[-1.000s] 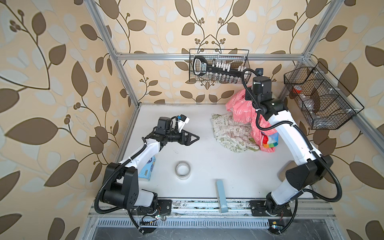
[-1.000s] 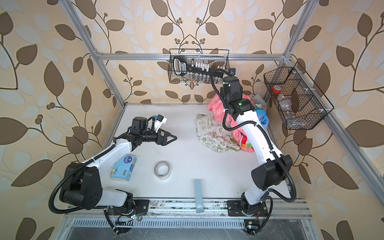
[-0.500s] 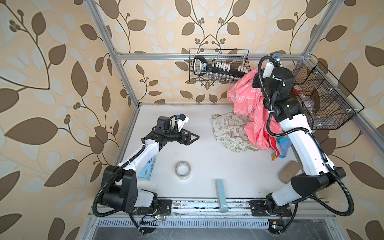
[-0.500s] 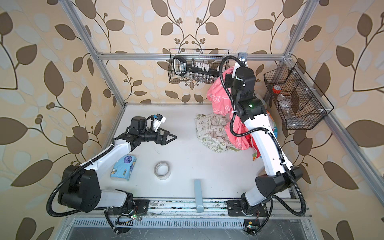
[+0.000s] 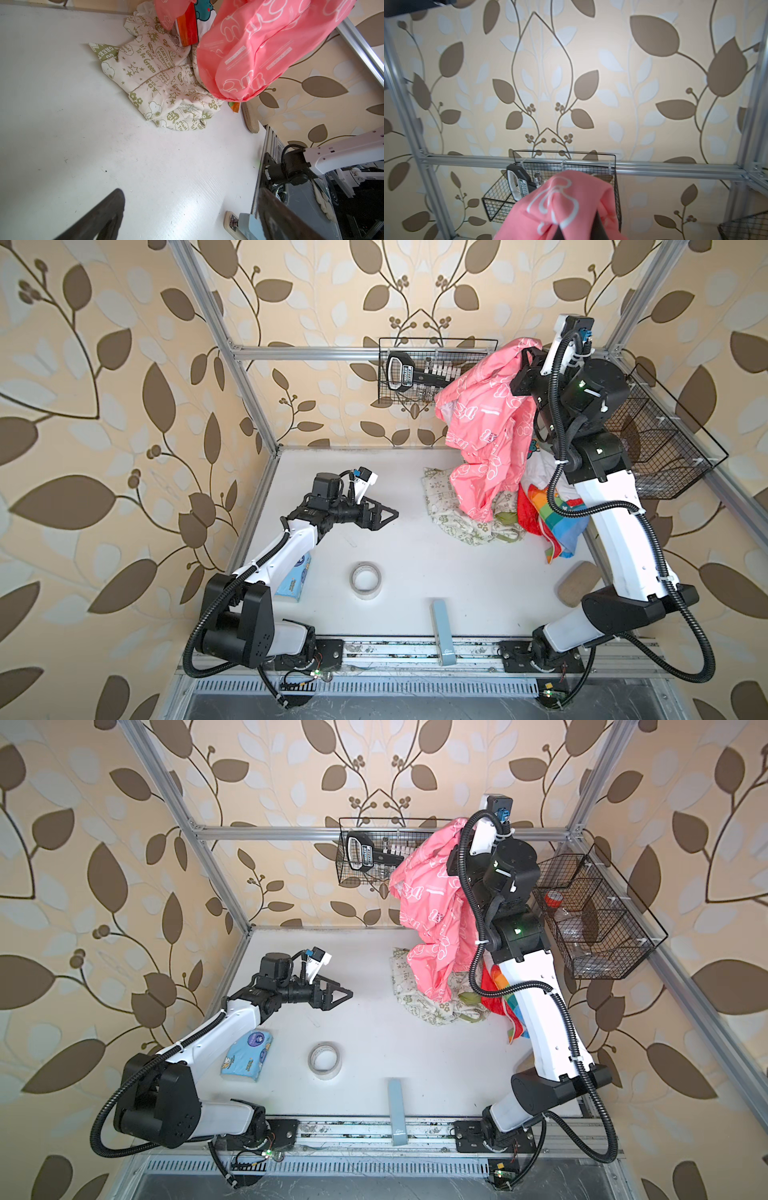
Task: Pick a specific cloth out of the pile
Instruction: 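Carry the pink cloth with the right gripper toward the left gripper and lower it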
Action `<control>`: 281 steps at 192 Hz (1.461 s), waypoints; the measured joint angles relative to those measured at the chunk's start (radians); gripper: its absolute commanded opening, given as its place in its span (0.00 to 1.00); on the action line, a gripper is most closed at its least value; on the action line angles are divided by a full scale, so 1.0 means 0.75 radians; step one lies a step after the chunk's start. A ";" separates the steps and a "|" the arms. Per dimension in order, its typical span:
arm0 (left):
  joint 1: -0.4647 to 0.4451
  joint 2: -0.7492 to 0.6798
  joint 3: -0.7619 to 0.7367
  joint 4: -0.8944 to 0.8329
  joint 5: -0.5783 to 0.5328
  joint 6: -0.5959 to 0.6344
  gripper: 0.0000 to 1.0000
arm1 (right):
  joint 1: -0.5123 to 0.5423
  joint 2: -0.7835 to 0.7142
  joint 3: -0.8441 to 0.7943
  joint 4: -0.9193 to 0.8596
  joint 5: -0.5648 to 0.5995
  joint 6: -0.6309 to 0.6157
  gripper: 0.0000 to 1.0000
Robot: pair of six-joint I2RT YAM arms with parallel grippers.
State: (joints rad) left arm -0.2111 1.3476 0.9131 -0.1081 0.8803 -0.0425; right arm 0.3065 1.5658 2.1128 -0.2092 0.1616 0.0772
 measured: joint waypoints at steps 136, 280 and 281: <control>-0.110 -0.300 -0.005 -0.102 -0.178 0.023 0.99 | 0.237 0.620 0.392 0.112 -0.762 0.452 0.00; -0.157 -0.423 -0.048 -0.147 -0.314 0.083 0.99 | 0.226 0.994 0.165 0.472 -1.088 0.799 0.00; -0.157 -0.423 -0.048 -0.147 -0.314 0.084 0.99 | 0.226 1.001 0.163 0.467 -1.088 0.798 0.00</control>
State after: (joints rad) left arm -0.3286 1.0302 0.8772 -0.2184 0.6445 0.0204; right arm 0.4759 2.3165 2.2349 0.1410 -0.6544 0.6754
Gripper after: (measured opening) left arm 0.989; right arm 0.052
